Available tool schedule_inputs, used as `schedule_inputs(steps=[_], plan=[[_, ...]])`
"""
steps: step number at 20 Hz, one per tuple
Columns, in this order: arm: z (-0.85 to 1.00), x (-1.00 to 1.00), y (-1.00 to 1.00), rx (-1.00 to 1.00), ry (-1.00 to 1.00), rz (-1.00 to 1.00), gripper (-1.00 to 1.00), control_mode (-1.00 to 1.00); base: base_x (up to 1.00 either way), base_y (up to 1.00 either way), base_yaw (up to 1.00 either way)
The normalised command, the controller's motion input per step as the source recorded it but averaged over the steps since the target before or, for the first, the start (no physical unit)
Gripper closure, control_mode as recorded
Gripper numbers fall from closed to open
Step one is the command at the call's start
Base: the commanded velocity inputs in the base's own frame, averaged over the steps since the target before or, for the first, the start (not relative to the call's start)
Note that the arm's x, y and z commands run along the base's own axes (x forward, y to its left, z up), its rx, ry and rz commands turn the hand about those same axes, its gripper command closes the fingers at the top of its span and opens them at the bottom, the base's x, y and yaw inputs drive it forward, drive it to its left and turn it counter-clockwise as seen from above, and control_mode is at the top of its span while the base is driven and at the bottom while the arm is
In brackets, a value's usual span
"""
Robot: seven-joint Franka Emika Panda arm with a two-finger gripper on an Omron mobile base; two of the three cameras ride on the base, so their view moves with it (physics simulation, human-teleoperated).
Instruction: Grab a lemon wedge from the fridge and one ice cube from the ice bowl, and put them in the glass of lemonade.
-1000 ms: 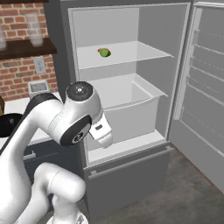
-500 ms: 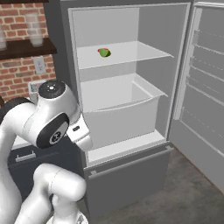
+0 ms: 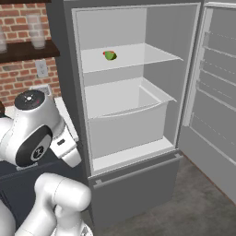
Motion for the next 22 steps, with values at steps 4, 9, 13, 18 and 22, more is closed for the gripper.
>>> schedule_inputs(steps=[4,9,13,18,22], plan=[[0.0,0.06,-0.01,0.0,-0.03,0.02,-1.0,-1.0,0.0,0.0,0.0],[0.0,0.01,0.0,0.0,-0.02,0.03,-1.0,-1.0,0.0,0.0,0.0],[-0.01,0.0,-0.03,0.0,0.0,0.16,-1.0,-1.0,0.0,0.0,0.0],[0.0,0.0,0.0,0.0,0.0,0.0,-1.0,1.0,0.35,-0.48,0.41],[0.0,0.0,0.0,0.0,0.0,0.0,-1.0,1.0,0.39,-0.71,0.48]])
